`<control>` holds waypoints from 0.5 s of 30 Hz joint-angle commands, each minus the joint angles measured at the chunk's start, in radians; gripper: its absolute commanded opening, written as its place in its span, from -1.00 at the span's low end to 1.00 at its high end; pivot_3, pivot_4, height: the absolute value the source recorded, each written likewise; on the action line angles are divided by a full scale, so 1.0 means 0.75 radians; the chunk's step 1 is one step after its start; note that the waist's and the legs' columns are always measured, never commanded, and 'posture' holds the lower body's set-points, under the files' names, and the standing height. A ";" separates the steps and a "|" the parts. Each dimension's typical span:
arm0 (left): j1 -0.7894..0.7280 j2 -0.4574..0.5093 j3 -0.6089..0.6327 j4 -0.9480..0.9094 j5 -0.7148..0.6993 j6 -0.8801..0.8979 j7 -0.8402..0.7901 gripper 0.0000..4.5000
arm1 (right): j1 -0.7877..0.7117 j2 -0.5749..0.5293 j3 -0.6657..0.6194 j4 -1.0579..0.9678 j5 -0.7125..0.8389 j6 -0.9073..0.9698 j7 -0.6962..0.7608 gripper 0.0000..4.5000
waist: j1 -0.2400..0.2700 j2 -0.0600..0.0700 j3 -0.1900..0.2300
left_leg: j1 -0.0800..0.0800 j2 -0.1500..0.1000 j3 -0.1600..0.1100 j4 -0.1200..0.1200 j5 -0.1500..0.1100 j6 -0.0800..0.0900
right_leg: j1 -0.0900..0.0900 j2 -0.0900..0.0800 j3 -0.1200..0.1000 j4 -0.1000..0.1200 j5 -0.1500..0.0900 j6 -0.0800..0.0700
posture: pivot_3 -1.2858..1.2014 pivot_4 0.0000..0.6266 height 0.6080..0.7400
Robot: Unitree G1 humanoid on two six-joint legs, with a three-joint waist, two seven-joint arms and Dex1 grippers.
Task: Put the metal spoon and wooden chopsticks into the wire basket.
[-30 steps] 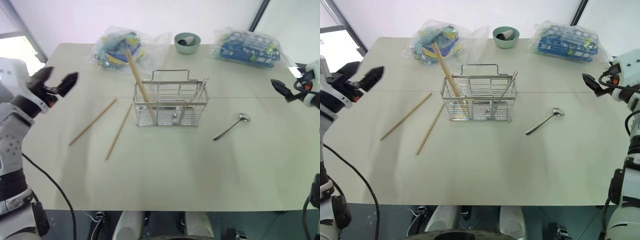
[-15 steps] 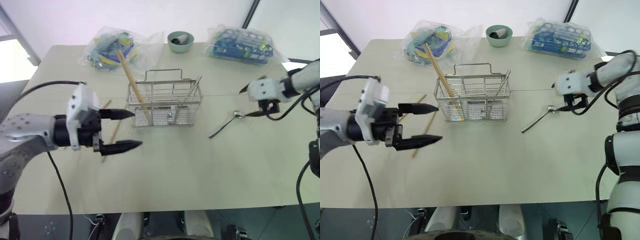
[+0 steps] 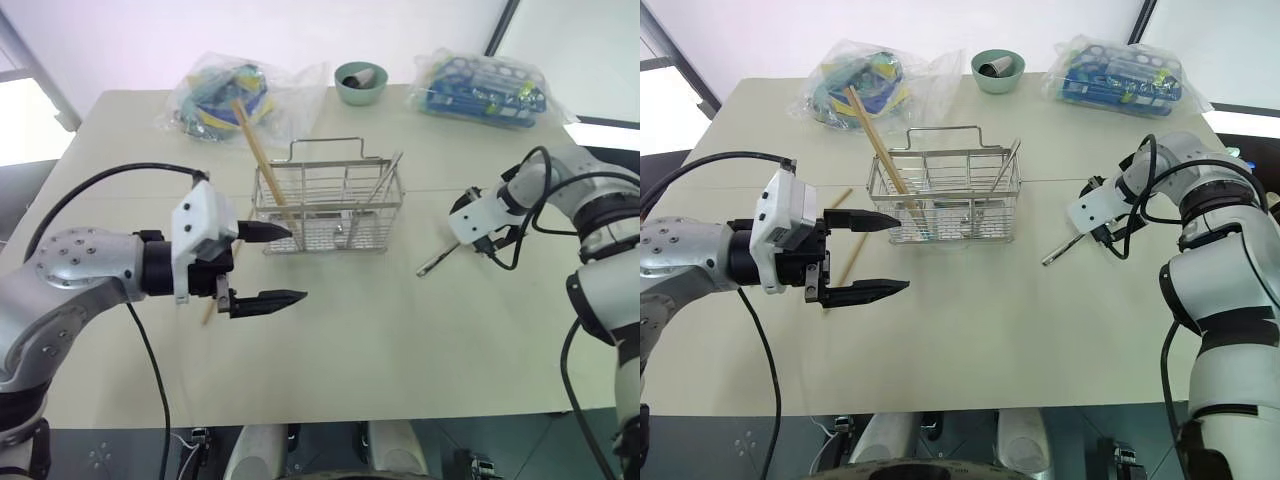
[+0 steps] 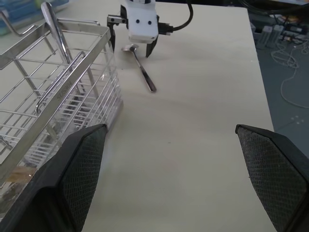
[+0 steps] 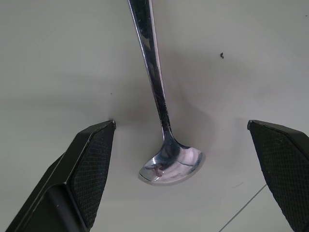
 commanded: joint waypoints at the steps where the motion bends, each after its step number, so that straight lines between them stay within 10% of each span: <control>1: -0.005 0.000 0.028 -0.041 -0.017 -0.007 0.023 1.00 | -0.008 0.014 -0.007 0.012 0.003 -0.034 0.018 0.42 | -0.004 0.000 0.000 | 0.001 0.000 0.000 0.000 0.000 0.000 | 0.001 0.000 0.000 0.000 0.000 0.000 | 0.03 -0.52 0.35; 7: -0.029 -0.007 0.029 -0.014 -0.021 -0.022 0.033 1.00 | 0.009 0.012 -0.050 0.016 0.048 -0.056 0.090 -0.95 | -0.003 0.000 0.000 | 0.011 0.002 0.001 -0.006 0.000 0.001 | 0.006 0.002 0.002 0.000 0.000 -0.001 | 0.03 -0.52 0.35; 15: -0.081 -0.022 -0.007 0.056 0.032 -0.058 -0.009 1.00 | 0.065 0.026 -0.259 -0.027 0.348 -0.094 0.424 -0.99 | -0.002 0.000 0.000 | 0.019 0.002 0.001 -0.014 0.000 0.001 | 0.009 0.002 0.002 -0.001 -0.002 -0.004 | 0.03 -0.52 0.35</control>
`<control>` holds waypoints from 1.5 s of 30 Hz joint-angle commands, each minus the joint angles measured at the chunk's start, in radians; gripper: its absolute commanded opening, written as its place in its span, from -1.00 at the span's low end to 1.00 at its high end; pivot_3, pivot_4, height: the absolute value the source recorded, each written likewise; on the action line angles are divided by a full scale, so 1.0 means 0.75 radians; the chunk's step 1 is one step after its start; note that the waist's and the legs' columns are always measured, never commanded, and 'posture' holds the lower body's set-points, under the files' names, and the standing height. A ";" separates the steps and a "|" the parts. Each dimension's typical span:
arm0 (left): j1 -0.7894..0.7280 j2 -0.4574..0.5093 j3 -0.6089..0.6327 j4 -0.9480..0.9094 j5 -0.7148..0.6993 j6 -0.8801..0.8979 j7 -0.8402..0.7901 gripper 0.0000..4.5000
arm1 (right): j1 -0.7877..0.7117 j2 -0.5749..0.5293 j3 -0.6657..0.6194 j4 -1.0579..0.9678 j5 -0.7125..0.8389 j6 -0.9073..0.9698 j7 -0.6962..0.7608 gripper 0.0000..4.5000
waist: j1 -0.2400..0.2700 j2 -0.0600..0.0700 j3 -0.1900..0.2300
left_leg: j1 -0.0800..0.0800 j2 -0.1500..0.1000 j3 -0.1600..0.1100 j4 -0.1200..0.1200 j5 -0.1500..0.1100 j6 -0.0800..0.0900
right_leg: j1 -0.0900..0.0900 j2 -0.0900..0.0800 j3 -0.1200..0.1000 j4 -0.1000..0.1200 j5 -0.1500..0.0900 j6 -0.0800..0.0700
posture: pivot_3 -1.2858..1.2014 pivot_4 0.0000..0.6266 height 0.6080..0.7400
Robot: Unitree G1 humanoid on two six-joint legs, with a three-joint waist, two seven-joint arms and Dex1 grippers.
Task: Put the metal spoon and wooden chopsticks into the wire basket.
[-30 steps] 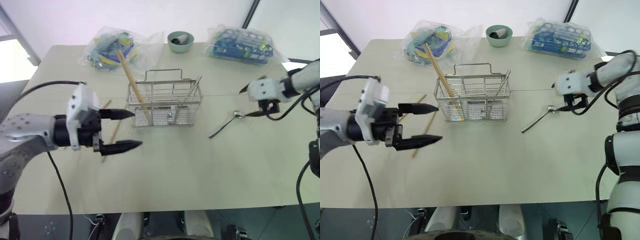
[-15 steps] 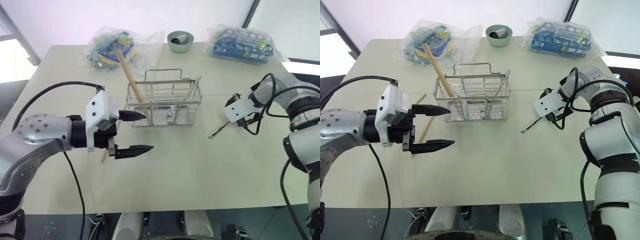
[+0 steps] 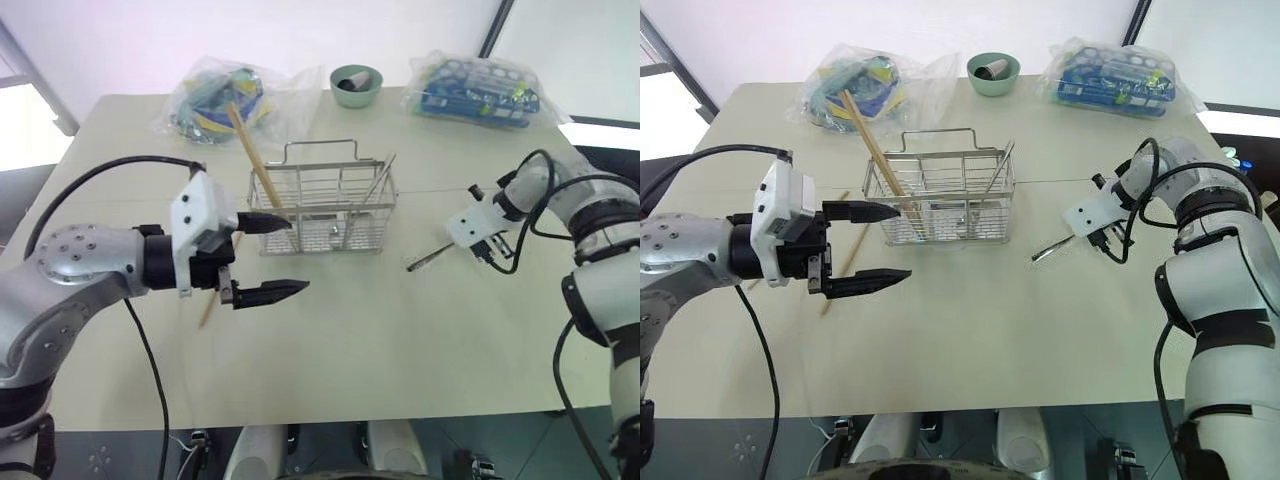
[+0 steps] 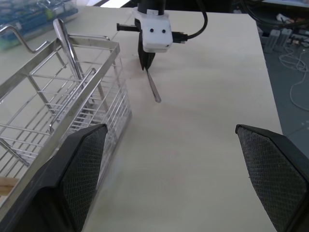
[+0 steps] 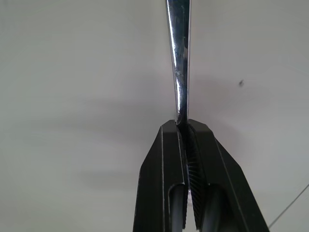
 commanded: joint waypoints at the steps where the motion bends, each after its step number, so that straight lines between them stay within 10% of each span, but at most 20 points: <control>1: -0.042 0.004 -0.002 0.033 0.035 -0.052 -0.039 1.00 | 0.031 0.013 -0.147 -0.057 0.228 -0.029 0.262 -0.99 | -0.001 0.000 0.000 | 0.000 0.000 0.000 0.000 0.000 0.000 | 0.000 0.000 0.000 0.000 0.000 0.000 | 0.03 -0.52 0.35; 5: -0.101 0.008 -0.001 0.119 0.080 -0.085 -0.078 1.00 | 0.159 -0.047 -0.123 -0.296 0.584 0.051 0.440 -0.99 | 0.000 0.000 0.000 | 0.001 0.000 0.000 0.000 0.000 0.000 | 0.001 0.000 0.000 0.000 0.000 0.000 | 0.03 -0.52 0.35; 10: -0.178 0.005 -0.006 0.214 0.126 -0.120 -0.116 1.00 | 0.426 -0.360 0.034 -1.174 1.296 0.732 0.440 -0.99 | 0.016 0.002 0.001 | -0.001 0.000 -0.001 0.000 -0.001 0.001 | 0.000 -0.002 0.001 0.000 0.000 0.000 | 0.03 -0.52 0.35; 19: -0.293 -0.016 -0.053 0.330 0.204 -0.162 -0.180 1.00 | 0.433 -0.441 -0.349 -1.745 2.005 1.774 0.358 -0.99 | 0.038 0.001 0.001 | -0.002 0.000 0.000 -0.001 -0.003 0.000 | -0.003 -0.008 0.000 -0.002 -0.004 -0.006 | 0.03 -0.52 0.35; 25: -0.322 -0.056 -0.075 0.342 0.231 -0.172 -0.191 1.00 | 0.211 -0.135 -0.544 -1.440 1.882 1.898 0.008 -0.99 | 0.045 -0.001 0.001 | -0.003 0.000 0.000 -0.001 -0.003 0.000 | -0.002 -0.009 -0.001 -0.003 -0.003 -0.006 | 0.03 -0.52 0.35; 35: -0.339 -0.087 -0.019 0.326 0.206 -0.148 -0.125 1.00 | 0.287 0.017 -0.576 -1.258 1.581 1.767 -0.016 -0.99 | 0.042 -0.002 0.002 | -0.010 -0.003 0.000 0.000 -0.002 0.004 | -0.007 -0.006 -0.003 -0.002 -0.001 -0.002 | 0.03 -0.52 0.35; 43: -0.354 -0.098 0.015 0.338 0.201 -0.139 -0.070 1.00 | 0.330 0.064 -0.614 -1.275 1.501 1.753 -0.020 0.57 | 0.038 -0.002 0.002 | -0.009 -0.002 0.000 0.001 -0.002 0.004 | -0.007 -0.005 -0.004 -0.001 -0.001 -0.002 | 0.03 -0.52 0.35; 45: -0.358 -0.102 0.034 0.349 0.196 -0.134 -0.050 1.00 | 0.310 0.070 -0.639 -1.263 1.501 1.769 -0.025 0.57 | 0.039 -0.002 0.002 | -0.009 -0.002 0.000 0.001 -0.002 0.004 | -0.007 -0.005 -0.004 -0.001 -0.001 -0.002 | 0.03 -0.52 0.35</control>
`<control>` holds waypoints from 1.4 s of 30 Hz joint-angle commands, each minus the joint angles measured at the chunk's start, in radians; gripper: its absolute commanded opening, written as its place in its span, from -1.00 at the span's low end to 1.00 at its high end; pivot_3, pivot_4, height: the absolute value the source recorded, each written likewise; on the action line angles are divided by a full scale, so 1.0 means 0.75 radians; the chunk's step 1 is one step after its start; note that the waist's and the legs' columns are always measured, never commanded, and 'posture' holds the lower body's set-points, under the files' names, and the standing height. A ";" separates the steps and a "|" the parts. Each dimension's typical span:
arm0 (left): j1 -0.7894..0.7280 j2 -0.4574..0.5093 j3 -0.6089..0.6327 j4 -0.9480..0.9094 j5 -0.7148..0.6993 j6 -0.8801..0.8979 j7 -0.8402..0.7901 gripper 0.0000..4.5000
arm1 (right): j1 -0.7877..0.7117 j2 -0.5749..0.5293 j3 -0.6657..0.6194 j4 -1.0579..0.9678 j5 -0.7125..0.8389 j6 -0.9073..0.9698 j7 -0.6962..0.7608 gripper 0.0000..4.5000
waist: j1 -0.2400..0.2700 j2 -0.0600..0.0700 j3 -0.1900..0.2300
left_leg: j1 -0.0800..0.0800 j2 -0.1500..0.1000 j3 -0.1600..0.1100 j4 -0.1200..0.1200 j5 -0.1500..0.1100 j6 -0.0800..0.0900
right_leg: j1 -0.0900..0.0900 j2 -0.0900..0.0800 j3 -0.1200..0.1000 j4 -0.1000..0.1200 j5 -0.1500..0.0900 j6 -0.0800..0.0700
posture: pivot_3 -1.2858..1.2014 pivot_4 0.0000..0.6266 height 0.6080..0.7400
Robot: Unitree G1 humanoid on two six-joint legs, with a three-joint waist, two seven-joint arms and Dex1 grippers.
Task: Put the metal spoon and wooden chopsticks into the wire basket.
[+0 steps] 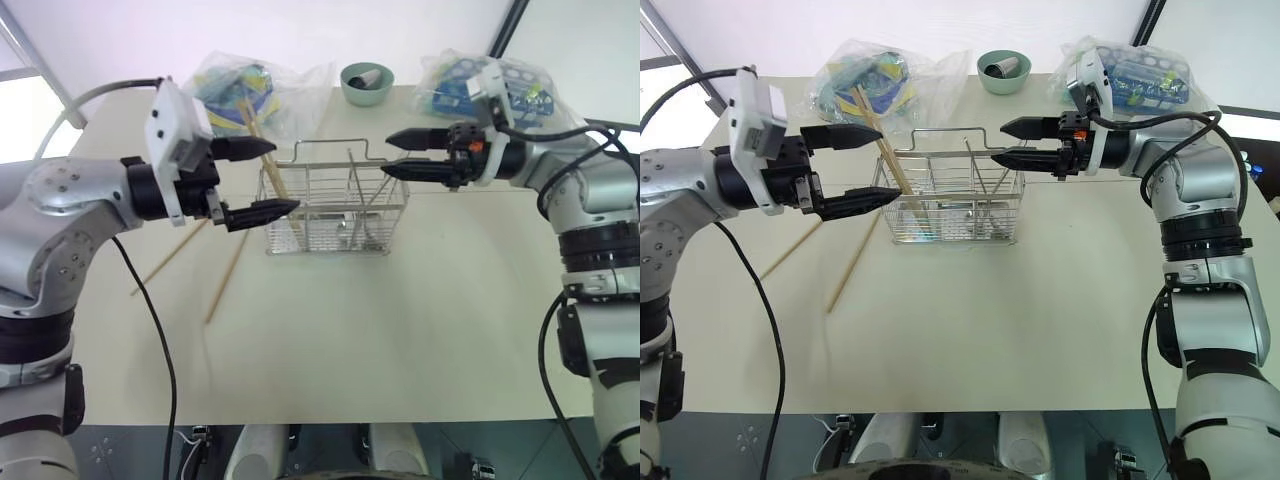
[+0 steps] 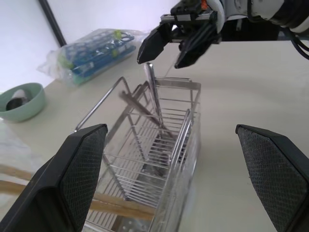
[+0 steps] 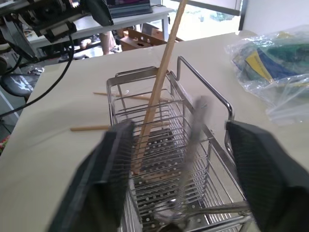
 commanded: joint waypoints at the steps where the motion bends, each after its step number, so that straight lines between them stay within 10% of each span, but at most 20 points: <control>1: -0.035 -0.001 0.076 -0.004 -0.015 0.001 0.040 1.00 | -0.051 0.009 -0.090 -0.020 0.005 0.007 -0.016 0.57 | 0.001 0.000 0.000 | 0.000 0.000 0.000 0.000 0.000 0.000 | 0.000 0.000 0.000 0.000 0.000 0.000 | 0.03 -0.52 0.35; 13: -0.238 0.009 0.192 0.419 0.215 0.214 0.586 1.00 | -0.129 -0.107 -0.402 -0.284 0.361 0.480 -0.020 0.57 | 0.004 0.000 0.000 | 0.000 0.000 -0.001 0.000 0.000 0.000 | 0.000 0.001 0.000 0.000 0.000 0.000 | 0.03 -0.52 0.35; 23: -0.154 0.151 -0.181 0.668 0.480 0.227 0.312 1.00 | 0.327 -0.218 -0.422 -0.839 0.525 0.587 0.031 0.57 | 0.005 -0.002 0.000 | 0.001 0.000 0.000 0.000 0.000 -0.001 | 0.000 0.000 0.001 0.001 0.000 0.000 | 0.03 -0.52 0.35; 42: -0.389 -0.221 -0.453 1.673 0.955 -0.329 0.135 1.00 | 0.513 -0.225 -0.544 -1.029 0.694 0.594 -0.198 0.57 | 0.027 -0.005 -0.002 | -0.006 -0.001 0.000 0.002 0.000 0.000 | -0.004 -0.007 -0.001 0.001 0.000 0.001 | 0.03 -0.52 0.35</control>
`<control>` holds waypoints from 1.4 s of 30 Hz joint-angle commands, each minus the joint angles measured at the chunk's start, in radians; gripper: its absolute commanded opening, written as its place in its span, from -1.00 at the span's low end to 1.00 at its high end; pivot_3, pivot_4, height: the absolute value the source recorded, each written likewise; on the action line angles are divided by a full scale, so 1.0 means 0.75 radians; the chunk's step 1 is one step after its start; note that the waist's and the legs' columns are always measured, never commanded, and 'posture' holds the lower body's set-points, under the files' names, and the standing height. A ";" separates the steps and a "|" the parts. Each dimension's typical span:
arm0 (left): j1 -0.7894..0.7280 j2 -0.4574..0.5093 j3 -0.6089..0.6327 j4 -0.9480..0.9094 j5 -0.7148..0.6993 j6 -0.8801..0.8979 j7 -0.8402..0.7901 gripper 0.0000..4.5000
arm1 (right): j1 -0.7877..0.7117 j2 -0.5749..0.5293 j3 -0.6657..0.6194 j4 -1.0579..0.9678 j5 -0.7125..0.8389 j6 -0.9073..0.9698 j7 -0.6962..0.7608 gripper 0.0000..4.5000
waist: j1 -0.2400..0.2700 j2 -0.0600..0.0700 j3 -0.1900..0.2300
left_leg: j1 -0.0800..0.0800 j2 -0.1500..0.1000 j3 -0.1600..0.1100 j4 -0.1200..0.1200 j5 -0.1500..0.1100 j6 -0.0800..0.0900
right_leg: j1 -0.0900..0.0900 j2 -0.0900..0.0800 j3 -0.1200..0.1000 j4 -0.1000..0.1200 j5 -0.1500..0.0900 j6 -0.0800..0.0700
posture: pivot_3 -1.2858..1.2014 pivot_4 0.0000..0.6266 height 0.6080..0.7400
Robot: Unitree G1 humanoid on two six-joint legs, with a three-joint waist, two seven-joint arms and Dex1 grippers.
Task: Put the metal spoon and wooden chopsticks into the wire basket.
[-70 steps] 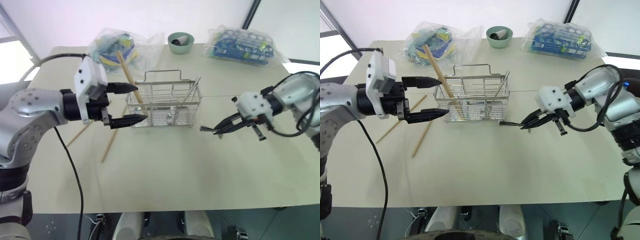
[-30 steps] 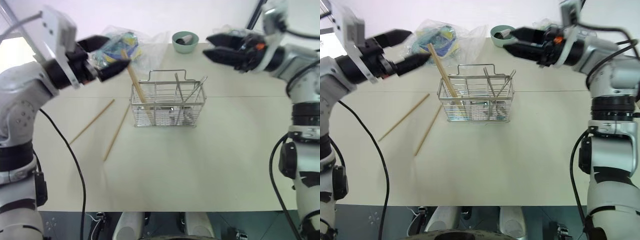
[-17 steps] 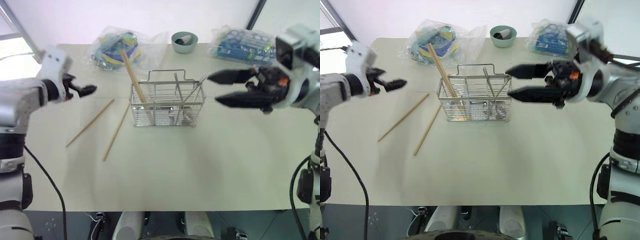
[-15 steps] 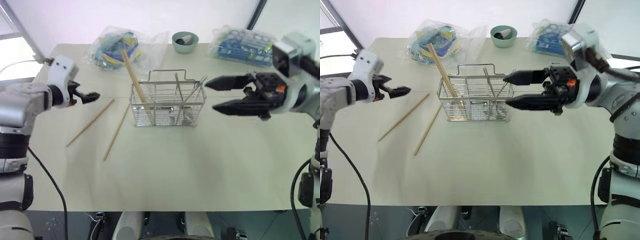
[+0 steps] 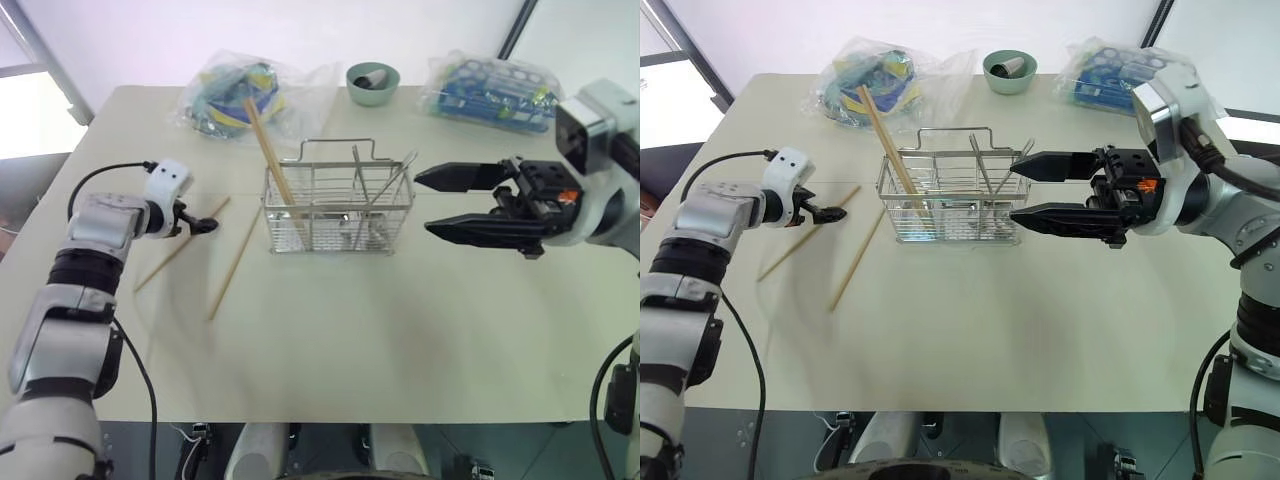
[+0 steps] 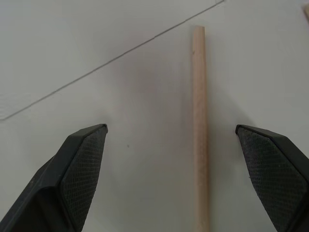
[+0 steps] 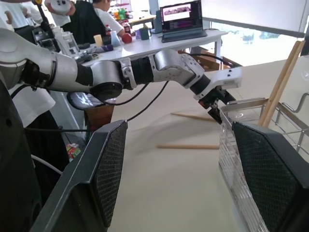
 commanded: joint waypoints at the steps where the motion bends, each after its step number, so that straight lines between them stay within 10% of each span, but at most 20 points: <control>1: -0.029 -0.039 -0.042 0.173 0.110 -0.131 -0.020 1.00 | 0.005 -0.012 -0.048 -0.057 0.052 -0.019 -0.038 0.57 | 0.012 0.000 -0.001 | 0.000 0.000 0.000 0.000 0.000 0.000 | 0.000 0.000 0.000 0.000 0.000 0.000 | 0.03 -0.52 0.35; 12: -0.073 -0.074 0.006 0.354 0.172 -0.260 -0.032 -0.98 | 0.032 -0.033 -0.079 -0.056 0.106 -0.018 -0.105 0.60 | 0.007 -0.002 -0.007 | 0.003 0.000 0.000 0.001 0.000 0.000 | 0.002 0.000 -0.001 0.000 0.001 0.001 | 0.03 -0.52 0.35; 21: -0.146 -0.047 0.202 0.343 0.096 -0.292 0.214 -0.98 | 0.011 -0.029 -0.068 -0.016 0.100 -0.026 -0.128 0.60 | -0.001 -0.002 -0.006 | 0.003 0.000 0.000 0.001 0.000 0.001 | 0.003 0.000 -0.002 0.001 0.001 0.001 | 0.03 -0.52 0.35; 30: -0.332 -0.244 0.889 -0.277 -0.595 -0.166 0.473 -0.98 | -0.038 -0.033 -0.060 0.047 0.119 0.001 -0.160 0.60 | 0.017 -0.009 -0.004 | -0.033 -0.002 -0.008 0.025 0.001 -0.002 | -0.019 0.000 -0.009 0.004 0.005 0.007 | 0.03 -0.52 0.35; 35: -0.364 -0.461 0.934 -0.715 -0.924 0.096 0.610 -0.98 | -0.048 -0.014 -0.053 0.064 0.125 0.007 -0.206 0.60 | 0.018 -0.010 -0.004 | -0.030 -0.007 -0.006 0.028 -0.001 0.003 | -0.014 -0.001 -0.008 0.001 0.007 0.012 | 0.03 -0.52 0.35; 42: -0.336 -0.635 0.778 -0.901 -0.928 0.104 0.662 -0.98 | -0.037 -0.021 -0.083 0.068 0.155 0.008 -0.244 0.60 | 0.012 -0.009 -0.004 | -0.029 -0.007 -0.005 0.028 -0.002 0.006 | -0.014 0.000 -0.008 0.003 0.007 0.012 | 0.03 -0.52 0.35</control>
